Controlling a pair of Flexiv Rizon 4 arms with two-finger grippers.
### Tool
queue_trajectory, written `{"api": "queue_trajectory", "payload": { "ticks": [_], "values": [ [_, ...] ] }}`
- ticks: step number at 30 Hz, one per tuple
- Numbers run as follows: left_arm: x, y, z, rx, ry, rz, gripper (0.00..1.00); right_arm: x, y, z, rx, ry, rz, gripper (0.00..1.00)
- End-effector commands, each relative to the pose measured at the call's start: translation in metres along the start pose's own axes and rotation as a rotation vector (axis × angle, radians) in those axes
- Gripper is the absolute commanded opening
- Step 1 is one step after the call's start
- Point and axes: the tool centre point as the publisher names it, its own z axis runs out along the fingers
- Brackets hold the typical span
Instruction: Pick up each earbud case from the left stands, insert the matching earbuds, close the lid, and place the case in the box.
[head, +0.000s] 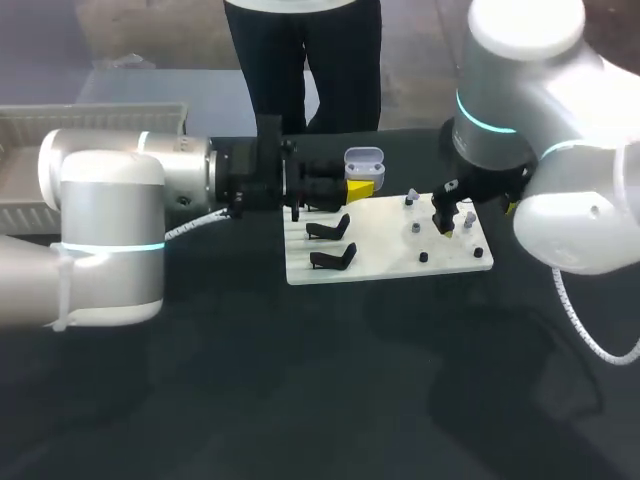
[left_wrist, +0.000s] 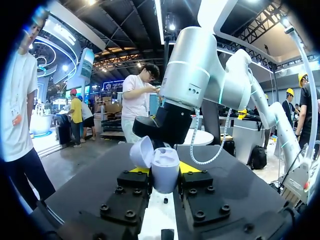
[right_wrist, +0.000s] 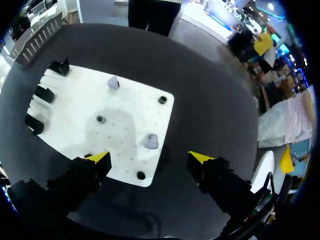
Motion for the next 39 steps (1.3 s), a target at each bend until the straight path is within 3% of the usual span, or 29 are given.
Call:
{"api": "queue_trajectory", "payload": {
  "ticks": [1,6,8,13,32,39],
  "values": [
    [0.001,-0.002,0.000,-0.008,-0.006,0.004,0.00,-0.009,0.000,0.004,0.000,0.052,-0.003,1.00],
    [0.001,-0.002,0.000,-0.008,-0.006,0.004,0.00,-0.008,-0.002,0.007,0.003,0.057,-0.002,1.00],
    [0.001,-0.002,0.000,-0.008,-0.006,0.004,0.00,-0.006,-0.003,0.009,0.004,0.064,0.000,0.90],
    [0.001,-0.002,0.000,-0.008,-0.006,0.004,0.00,-0.004,-0.005,0.015,-0.002,0.070,0.007,0.49],
    [0.001,-0.002,0.000,-0.008,-0.006,0.004,0.00,-0.012,-0.004,0.021,-0.014,0.069,-0.006,0.44],
    [0.001,-0.002,0.000,-0.008,-0.006,0.004,0.00,-0.011,-0.002,0.022,-0.019,0.072,-0.008,0.37]
  ]
}}
